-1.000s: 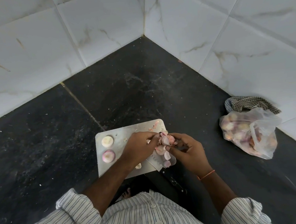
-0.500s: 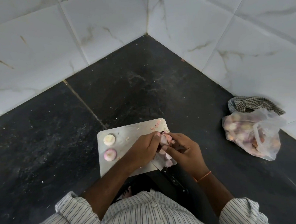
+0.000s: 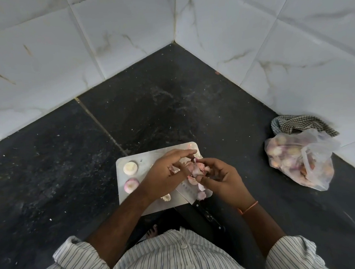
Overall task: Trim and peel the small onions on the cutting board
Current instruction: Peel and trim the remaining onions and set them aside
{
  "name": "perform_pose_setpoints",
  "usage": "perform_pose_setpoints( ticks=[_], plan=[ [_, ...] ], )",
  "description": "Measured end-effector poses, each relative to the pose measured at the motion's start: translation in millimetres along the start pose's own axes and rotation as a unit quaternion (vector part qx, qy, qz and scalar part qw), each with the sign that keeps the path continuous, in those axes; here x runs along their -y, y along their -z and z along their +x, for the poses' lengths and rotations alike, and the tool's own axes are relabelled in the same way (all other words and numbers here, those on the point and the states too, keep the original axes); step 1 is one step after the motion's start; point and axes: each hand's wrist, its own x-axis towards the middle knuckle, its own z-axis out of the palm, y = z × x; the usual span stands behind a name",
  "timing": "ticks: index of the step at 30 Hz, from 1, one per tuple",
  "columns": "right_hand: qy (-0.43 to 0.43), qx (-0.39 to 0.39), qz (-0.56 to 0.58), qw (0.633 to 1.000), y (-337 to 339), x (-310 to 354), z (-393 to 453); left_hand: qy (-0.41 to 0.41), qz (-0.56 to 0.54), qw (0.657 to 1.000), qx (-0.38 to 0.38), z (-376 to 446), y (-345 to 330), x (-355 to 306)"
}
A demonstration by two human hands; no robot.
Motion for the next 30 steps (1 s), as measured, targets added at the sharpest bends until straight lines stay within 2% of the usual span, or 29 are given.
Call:
perform_pose_setpoints(
  ticks=[4, 10, 15, 19, 27, 30],
  plan=[
    [-0.038, 0.002, 0.042, 0.998, 1, 6, 4, -0.008, 0.009, 1.0, 0.02, 0, 4, 2],
    [-0.052, -0.005, 0.097, 0.994, 0, 14, 2, -0.038, 0.021, 0.999, 0.0, -2, 2, 3],
    [-0.077, -0.012, 0.118, 0.99, -1, 14, 1, -0.082, 0.098, 0.992, -0.024, -4, -2, 3],
    [-0.074, -0.018, 0.106, 0.991, -4, 12, 0, -0.06, 0.117, 0.991, -0.03, -2, -5, -2],
    [-0.077, -0.031, 0.098, 0.992, -7, 6, -2, -0.067, 0.184, 0.98, -0.041, 1, -10, -5],
    [-0.078, -0.027, 0.101, 0.991, -9, 6, -2, -0.042, 0.182, 0.981, -0.059, 0, -8, -7]
  ],
)
